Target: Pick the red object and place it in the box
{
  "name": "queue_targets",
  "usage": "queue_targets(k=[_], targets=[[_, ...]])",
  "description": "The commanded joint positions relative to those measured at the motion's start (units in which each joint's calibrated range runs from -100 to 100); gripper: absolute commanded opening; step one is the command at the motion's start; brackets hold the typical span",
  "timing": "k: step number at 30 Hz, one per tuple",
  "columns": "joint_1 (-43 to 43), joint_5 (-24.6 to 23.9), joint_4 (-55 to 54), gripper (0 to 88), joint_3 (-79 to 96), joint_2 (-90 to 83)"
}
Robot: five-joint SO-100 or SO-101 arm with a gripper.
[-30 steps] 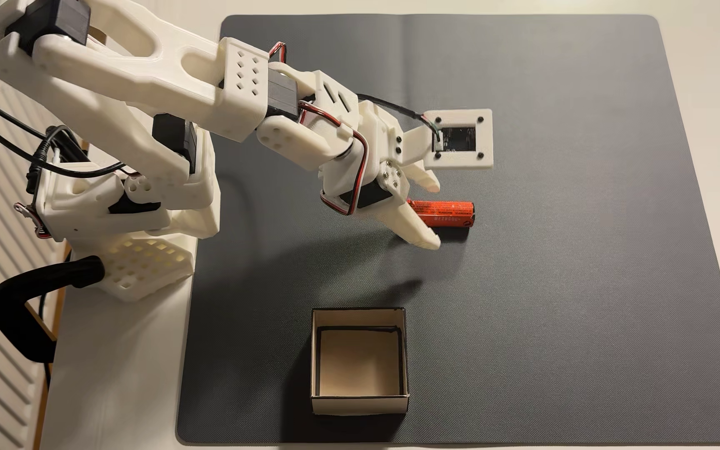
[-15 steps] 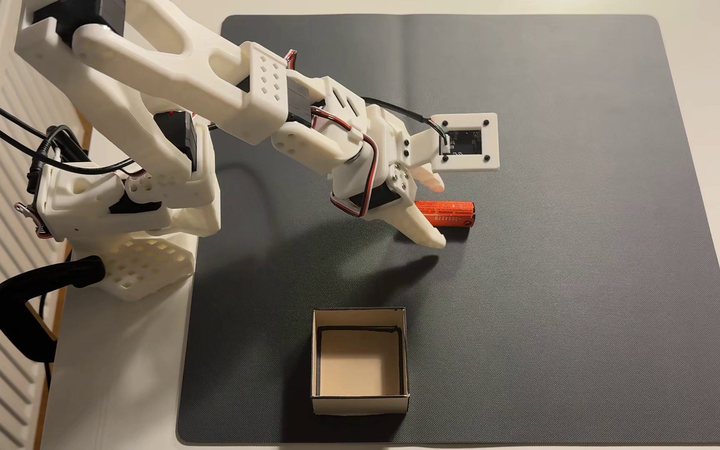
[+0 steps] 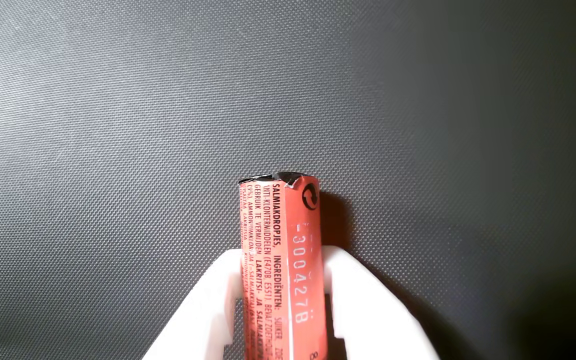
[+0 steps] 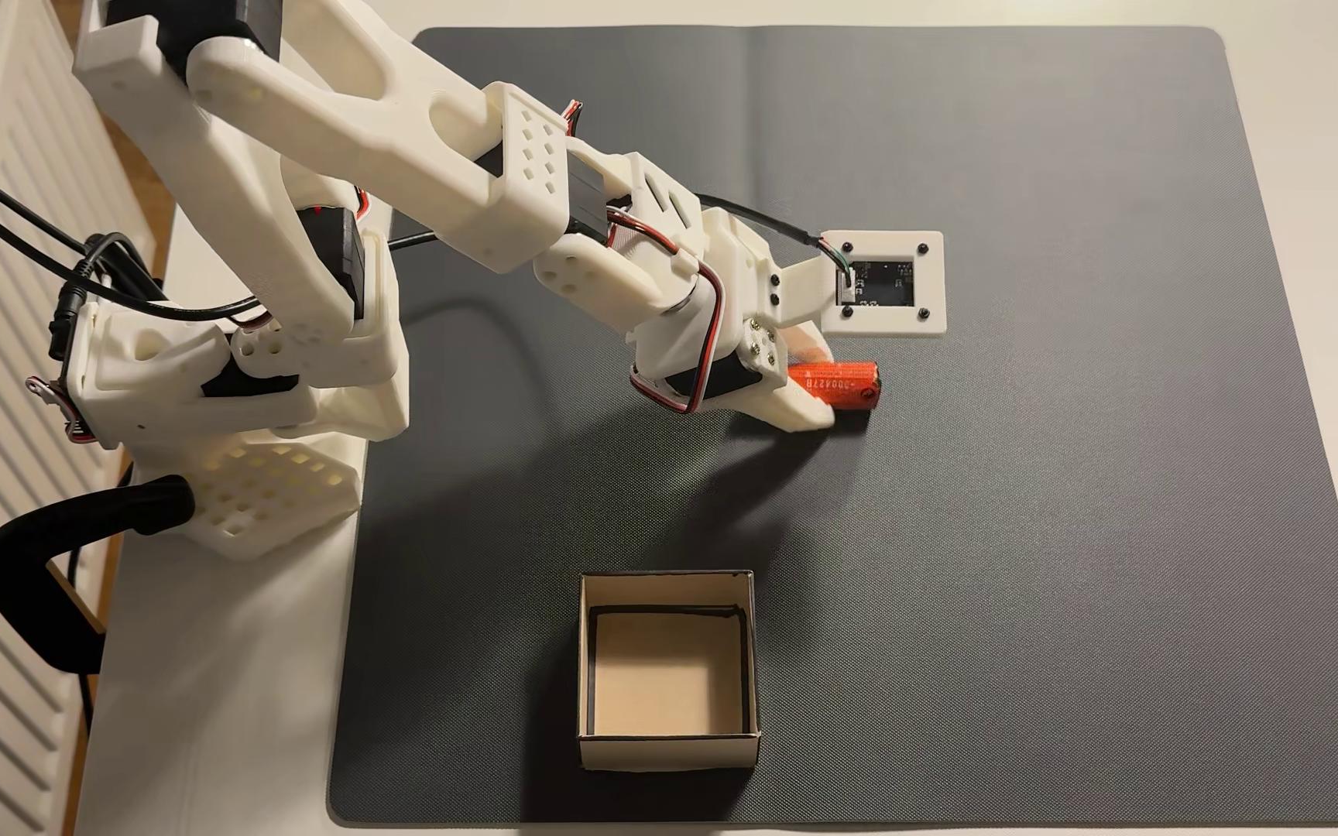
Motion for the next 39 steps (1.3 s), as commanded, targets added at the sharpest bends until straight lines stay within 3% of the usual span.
queue_targets(k=[1, 9, 12, 23, 29, 39], targets=[[-0.15, 0.18, -0.34, 4.9, -1.46, 0.25], [-0.07, 0.34, 0.10, 2.0, -2.09, -0.61], [-0.07, 2.58, 0.45, 2.3, -2.73, -2.31], [1.86, 4.14, 24.49, 1.6, -10.80, -22.97], [6.46, 5.50, 34.02, 1.5, -11.44, -35.64], [21.53, 9.72, 47.65, 1.4, -10.89, -50.44]])
